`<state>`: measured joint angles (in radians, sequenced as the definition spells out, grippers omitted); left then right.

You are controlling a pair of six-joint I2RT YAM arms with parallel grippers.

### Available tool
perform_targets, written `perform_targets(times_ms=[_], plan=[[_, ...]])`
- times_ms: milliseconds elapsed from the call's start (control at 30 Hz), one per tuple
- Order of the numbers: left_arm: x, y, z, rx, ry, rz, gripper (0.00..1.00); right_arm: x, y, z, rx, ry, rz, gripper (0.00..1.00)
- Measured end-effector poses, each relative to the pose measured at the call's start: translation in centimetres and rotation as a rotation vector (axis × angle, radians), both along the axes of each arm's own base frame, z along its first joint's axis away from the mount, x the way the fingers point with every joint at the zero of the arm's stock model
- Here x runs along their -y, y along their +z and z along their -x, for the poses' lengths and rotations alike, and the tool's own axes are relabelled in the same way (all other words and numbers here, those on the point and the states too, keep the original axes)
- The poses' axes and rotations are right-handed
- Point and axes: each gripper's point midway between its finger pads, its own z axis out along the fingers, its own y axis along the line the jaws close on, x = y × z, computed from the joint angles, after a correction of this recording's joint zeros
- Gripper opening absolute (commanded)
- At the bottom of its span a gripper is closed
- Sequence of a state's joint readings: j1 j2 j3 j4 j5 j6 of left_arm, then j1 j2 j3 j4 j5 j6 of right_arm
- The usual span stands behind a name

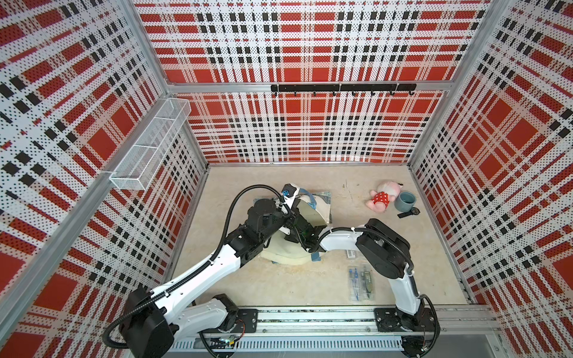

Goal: Take out the compass set from the canvas bag
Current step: Pick up the compass set from the canvas bag.

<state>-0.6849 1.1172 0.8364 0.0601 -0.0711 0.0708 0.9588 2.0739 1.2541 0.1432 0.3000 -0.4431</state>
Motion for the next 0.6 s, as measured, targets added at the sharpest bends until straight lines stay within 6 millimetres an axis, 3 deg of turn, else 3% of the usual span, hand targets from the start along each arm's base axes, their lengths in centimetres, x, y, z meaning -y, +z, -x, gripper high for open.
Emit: perform_targets(times_ms=[200, 433, 600], plan=[[-0.6, 0.4, -0.5, 0.008, 0.032, 0.020, 0.00, 1.0, 1.6, 2.7, -0.088, 0.000, -0.027, 0.21], [-0.4, 1.1, -0.5, 0.010, 0.023, 0.060, 0.00, 2.9, 1.6, 5.7, -0.238, -0.013, -0.057, 0.22], [-0.2, 1.8, -0.4, 0.021, 0.011, 0.089, 0.00, 4.0, 3.3, 7.5, -0.334, -0.043, -0.108, 0.22]])
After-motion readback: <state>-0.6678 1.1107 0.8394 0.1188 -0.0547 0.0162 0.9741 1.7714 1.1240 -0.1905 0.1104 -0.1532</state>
